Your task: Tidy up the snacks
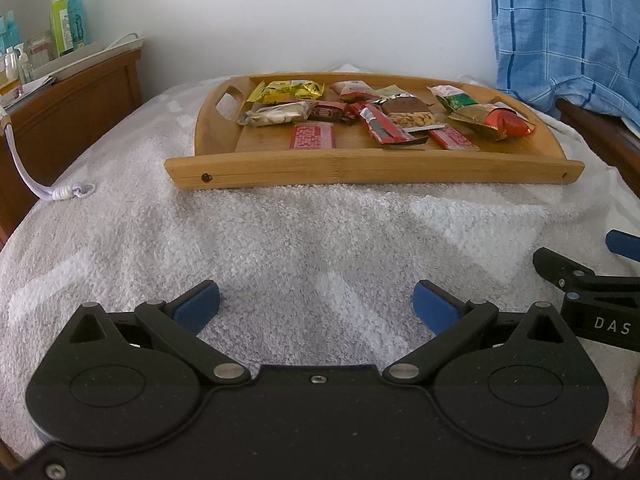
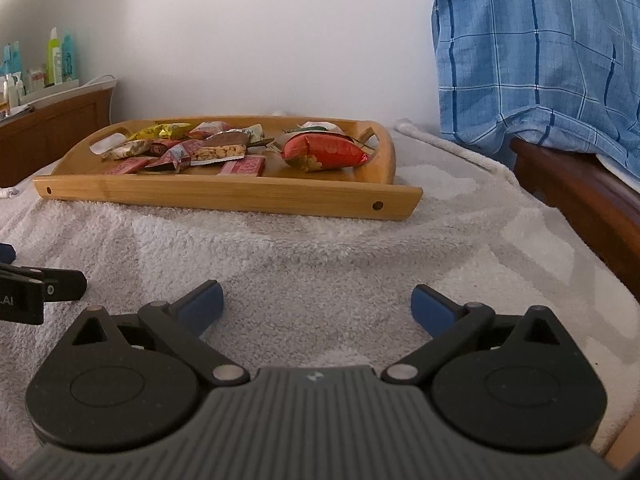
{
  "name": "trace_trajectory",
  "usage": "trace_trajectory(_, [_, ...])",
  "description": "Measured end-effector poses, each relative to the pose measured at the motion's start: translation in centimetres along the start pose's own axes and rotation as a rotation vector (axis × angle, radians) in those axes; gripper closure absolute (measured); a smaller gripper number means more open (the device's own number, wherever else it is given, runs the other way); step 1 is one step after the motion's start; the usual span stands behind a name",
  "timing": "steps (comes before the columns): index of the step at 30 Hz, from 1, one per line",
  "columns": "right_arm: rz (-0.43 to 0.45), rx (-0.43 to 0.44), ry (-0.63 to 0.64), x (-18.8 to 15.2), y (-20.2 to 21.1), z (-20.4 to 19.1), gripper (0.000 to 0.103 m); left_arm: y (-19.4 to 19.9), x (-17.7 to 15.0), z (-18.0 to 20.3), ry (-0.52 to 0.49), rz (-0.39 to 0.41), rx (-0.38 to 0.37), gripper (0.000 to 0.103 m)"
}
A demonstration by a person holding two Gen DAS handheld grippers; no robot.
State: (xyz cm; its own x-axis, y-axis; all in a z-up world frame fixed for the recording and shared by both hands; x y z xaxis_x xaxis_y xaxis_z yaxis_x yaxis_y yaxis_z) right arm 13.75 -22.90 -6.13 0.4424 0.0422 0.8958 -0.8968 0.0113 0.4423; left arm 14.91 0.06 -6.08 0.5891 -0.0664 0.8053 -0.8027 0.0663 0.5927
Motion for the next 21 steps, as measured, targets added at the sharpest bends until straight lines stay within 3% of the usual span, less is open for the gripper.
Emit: trace_trajectory(21, [0.004,-0.001,0.0,-0.09,0.02,-0.03,0.0,0.19,0.02,-0.05,0.017,0.005,0.004,0.0])
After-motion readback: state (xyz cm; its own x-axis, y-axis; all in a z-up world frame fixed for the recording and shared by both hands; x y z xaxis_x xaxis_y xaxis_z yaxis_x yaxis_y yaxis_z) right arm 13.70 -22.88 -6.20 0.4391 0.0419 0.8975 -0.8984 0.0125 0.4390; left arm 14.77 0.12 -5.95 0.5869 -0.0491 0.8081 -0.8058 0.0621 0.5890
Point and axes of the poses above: each gripper's, at about its wrist camera, not at the fingertips, and y roughly against the way its jaws point, z to its right, x to its top, the point moved 9 cm from there along -y, roughly the way its jaws point, and after that the axes turned 6 degrees about z, right-handed, at the moved point
